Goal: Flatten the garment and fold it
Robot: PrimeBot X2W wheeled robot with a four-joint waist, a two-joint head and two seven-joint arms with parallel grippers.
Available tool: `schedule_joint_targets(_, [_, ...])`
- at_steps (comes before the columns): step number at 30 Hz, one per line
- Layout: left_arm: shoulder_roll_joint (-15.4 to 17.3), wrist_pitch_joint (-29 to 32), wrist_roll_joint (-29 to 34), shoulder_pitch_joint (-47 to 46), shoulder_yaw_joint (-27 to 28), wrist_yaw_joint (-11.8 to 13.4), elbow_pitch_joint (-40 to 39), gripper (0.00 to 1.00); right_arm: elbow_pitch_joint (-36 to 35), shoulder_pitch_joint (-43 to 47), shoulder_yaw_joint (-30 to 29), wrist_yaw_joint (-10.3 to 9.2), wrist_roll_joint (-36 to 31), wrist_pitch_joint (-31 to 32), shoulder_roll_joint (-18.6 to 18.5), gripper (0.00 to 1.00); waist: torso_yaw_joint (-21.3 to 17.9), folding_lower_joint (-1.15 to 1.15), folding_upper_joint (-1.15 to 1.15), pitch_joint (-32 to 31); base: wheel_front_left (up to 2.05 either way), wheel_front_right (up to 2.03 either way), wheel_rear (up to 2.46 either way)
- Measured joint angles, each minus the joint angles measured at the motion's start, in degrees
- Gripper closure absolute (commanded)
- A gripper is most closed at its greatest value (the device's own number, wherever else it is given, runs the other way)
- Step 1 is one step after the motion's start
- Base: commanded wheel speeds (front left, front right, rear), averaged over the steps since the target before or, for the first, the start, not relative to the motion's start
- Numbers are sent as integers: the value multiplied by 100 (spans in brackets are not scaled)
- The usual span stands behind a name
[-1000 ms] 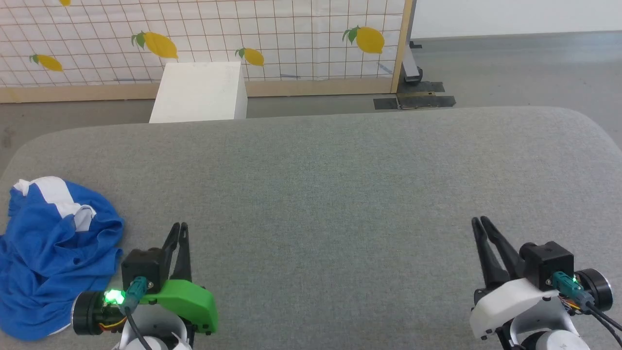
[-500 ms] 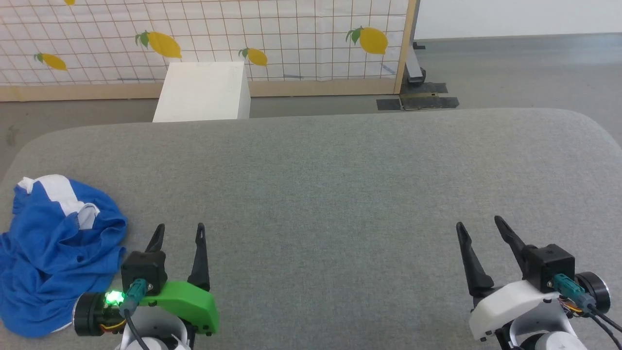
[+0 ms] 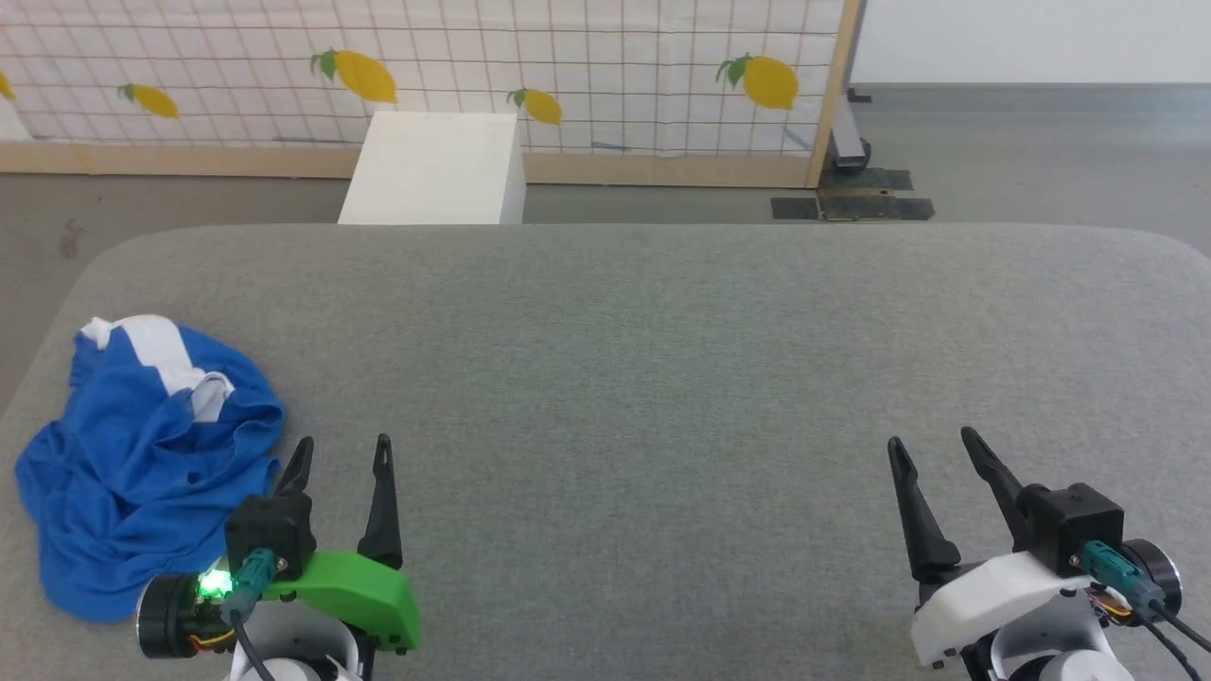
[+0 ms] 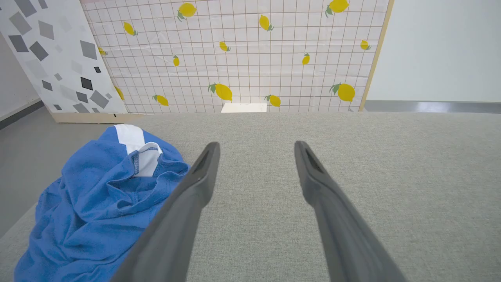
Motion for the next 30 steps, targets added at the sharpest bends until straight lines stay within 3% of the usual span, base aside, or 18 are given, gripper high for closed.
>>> schedule_joint_targets(30, [0, -404, -224, 148, 177, -75, 177, 0, 423, 9, 111, 1, 461, -399, 1, 0, 1098, 0, 0, -27, 0, 0, 0])
